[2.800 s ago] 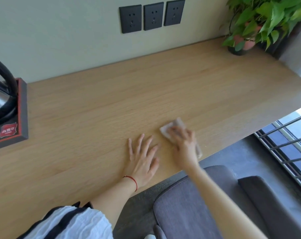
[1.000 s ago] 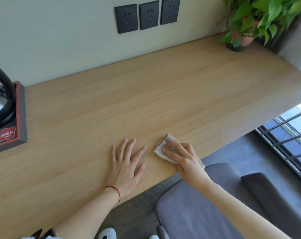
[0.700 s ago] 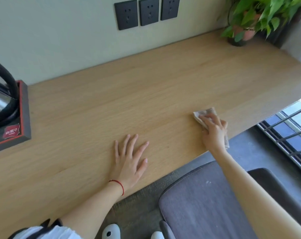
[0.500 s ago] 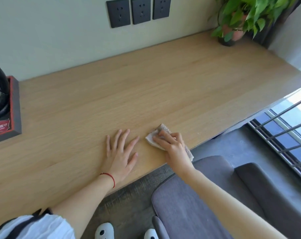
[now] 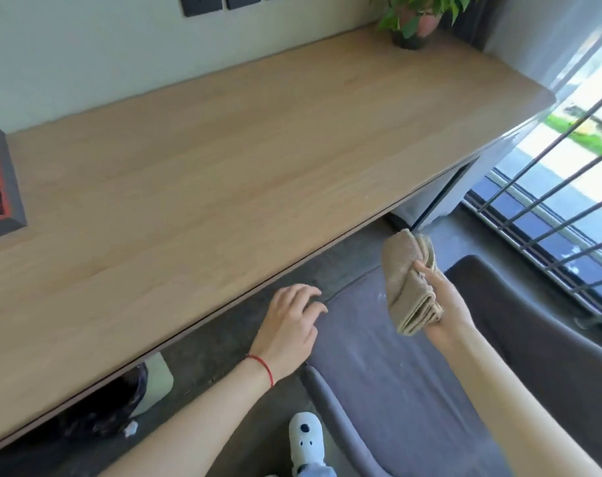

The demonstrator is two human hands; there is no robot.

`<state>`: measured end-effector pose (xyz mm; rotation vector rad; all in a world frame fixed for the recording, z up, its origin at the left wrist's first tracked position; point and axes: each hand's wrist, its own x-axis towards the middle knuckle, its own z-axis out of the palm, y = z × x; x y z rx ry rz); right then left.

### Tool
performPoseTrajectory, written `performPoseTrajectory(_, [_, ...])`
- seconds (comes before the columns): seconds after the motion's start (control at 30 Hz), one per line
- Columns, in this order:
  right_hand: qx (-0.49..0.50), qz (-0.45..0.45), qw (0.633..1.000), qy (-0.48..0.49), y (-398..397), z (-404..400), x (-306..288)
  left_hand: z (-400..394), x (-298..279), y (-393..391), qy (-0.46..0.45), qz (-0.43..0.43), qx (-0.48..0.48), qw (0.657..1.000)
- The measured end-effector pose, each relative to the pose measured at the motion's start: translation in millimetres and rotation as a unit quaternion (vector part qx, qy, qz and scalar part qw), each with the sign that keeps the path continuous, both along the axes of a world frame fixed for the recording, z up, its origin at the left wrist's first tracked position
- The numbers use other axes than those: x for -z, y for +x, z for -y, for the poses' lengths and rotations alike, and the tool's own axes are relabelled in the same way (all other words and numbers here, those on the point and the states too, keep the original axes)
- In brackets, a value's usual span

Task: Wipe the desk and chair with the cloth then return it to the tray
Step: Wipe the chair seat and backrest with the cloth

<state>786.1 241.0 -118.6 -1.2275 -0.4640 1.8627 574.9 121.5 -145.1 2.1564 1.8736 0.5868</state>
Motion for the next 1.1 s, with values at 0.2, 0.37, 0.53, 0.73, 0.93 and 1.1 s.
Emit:
performPoseTrajectory(0.2, [0.01,0.03,0.989,-0.144,36,54,88,41,76,70,-0.152,0.01,0.061,0.986])
performPoseTrajectory(0.37, [-0.039,0.406,0.912,-0.032,71,47,168,36,129,102,-0.178,0.02,0.02,0.984])
performPoseTrajectory(0.53, [-0.139,0.591,0.776,0.169,75,4,213,31,159,115,-0.193,-0.048,-0.024,0.98])
performPoseTrajectory(0.73, [-0.238,0.645,0.658,0.308,47,-49,247,25,169,121,-0.248,-0.067,-0.079,0.963])
performPoseTrajectory(0.93, [-0.304,0.655,0.627,0.292,24,-61,260,24,170,124,-0.236,-0.079,-0.086,0.965])
performPoseTrajectory(1.1, [-0.348,0.655,0.602,0.295,29,-57,263,22,165,123,-0.255,-0.095,-0.09,0.958])
